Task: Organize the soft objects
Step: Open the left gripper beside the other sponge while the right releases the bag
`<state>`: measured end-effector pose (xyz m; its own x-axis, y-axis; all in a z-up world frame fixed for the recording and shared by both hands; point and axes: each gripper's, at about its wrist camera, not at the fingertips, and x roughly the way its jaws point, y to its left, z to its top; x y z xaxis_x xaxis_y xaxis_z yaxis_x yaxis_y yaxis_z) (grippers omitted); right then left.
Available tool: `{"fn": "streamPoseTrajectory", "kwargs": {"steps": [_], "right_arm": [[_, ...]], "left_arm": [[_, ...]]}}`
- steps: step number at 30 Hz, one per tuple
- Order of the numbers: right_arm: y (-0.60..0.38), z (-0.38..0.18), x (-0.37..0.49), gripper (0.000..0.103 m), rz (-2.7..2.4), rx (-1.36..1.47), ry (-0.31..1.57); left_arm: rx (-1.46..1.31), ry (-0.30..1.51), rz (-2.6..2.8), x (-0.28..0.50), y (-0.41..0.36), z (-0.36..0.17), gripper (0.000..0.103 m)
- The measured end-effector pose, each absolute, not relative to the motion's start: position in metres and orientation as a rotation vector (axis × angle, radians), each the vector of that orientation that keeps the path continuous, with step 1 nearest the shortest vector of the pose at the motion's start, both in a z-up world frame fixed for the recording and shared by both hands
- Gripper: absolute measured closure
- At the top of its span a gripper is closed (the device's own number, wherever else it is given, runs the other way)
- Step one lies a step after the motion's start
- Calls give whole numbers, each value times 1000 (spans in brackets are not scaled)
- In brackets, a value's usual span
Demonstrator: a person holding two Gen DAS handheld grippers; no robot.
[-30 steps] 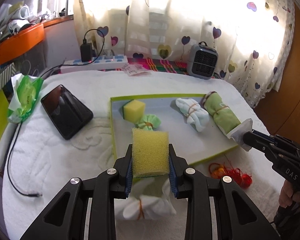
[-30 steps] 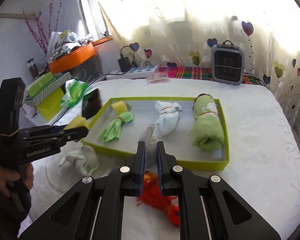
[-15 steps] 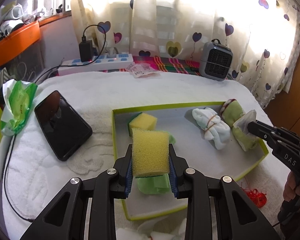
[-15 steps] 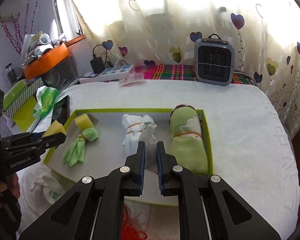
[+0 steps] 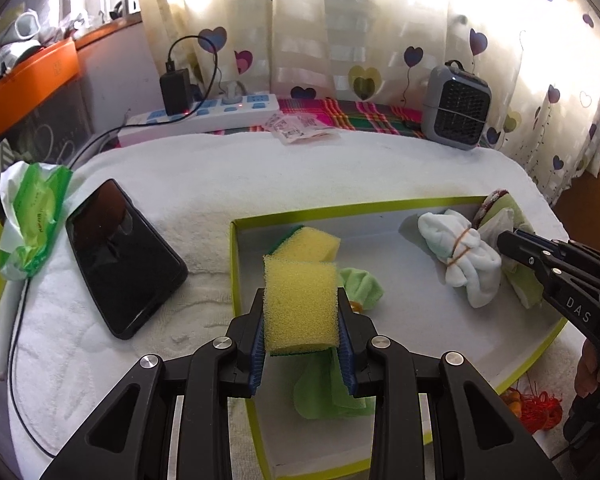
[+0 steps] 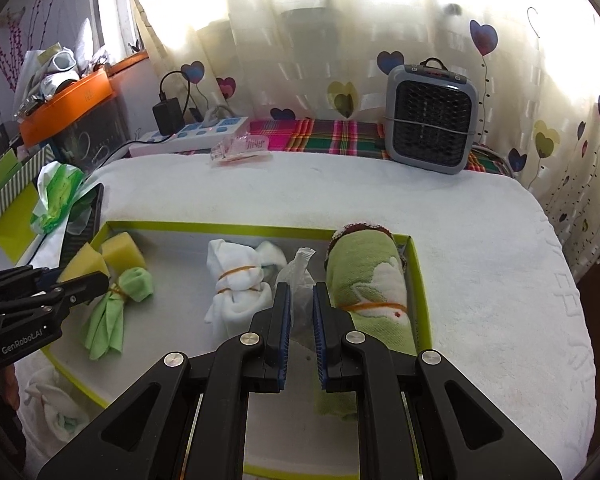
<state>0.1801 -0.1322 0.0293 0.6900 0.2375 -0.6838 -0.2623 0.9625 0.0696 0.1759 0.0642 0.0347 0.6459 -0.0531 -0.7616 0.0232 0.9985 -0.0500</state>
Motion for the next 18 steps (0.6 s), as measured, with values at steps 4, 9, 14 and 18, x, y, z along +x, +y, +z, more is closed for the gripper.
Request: {"fn": "streamPoseTrajectory", "kwargs": {"steps": [4,9,14,18], "right_arm": [[-128,24,183,91,276,-56,765],[-127,21,185,91,281,-63,771],[-127,20,186,91,278,-62,772],[-127,20,186,89,278,-61,770]], "left_arm": [[-53,878,-55,179,65,31,74],[-59,882,-54,181,65,29,74],[-57,884,-53,182,65,28,73],[-60,884,-55,182,66,28,72]]}}
